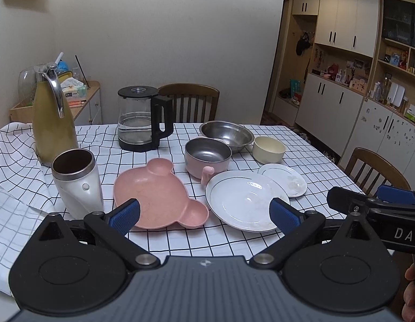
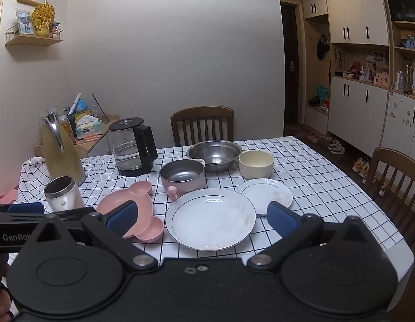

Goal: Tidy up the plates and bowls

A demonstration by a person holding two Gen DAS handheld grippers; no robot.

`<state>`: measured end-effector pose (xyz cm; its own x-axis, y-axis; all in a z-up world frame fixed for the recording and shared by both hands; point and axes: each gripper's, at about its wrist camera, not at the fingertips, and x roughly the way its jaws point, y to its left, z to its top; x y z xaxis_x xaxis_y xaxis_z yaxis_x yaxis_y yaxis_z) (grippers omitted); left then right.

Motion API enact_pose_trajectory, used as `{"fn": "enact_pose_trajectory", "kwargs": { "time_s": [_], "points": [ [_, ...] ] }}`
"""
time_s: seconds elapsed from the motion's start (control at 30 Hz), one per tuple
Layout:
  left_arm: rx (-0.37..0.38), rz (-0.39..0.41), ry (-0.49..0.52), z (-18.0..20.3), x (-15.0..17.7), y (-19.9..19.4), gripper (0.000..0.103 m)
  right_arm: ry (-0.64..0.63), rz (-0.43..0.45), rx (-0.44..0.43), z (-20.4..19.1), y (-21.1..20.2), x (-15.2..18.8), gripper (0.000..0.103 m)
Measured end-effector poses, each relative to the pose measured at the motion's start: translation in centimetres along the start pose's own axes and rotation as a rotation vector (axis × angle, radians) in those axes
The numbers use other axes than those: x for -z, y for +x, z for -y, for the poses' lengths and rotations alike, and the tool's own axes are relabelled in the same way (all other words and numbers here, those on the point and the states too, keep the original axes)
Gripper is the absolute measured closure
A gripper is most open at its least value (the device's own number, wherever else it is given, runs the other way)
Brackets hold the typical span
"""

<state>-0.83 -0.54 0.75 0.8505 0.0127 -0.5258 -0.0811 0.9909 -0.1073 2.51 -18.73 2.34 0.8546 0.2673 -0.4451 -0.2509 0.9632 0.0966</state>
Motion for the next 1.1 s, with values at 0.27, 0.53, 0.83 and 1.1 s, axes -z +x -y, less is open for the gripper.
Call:
{"fn": "enact_pose_trajectory", "kwargs": {
  "time_s": [0.27, 0.53, 0.83, 1.1],
  "points": [
    [-0.014, -0.005, 0.011, 0.27, -0.03, 0.2, 0.0, -0.001, -0.008, 0.005, 0.03, 0.07, 0.08, 0.0],
    [-0.022, 0.003, 0.018, 0.48, -0.01, 0.07, 0.0, 0.002, -0.009, 0.006, 0.13, 0.17, 0.16, 0.0],
    [-0.03, 0.019, 0.025, 0.79, -0.13, -0.01, 0.0, 0.011, 0.002, 0.006, 0.39, 0.08, 0.33, 0.0],
    [-0.033, 0.035, 0.016, 0.7, -0.49, 0.13, 0.0, -0.011, 0.004, -0.008, 0.24, 0.19, 0.18, 0.0]
  ]
}}
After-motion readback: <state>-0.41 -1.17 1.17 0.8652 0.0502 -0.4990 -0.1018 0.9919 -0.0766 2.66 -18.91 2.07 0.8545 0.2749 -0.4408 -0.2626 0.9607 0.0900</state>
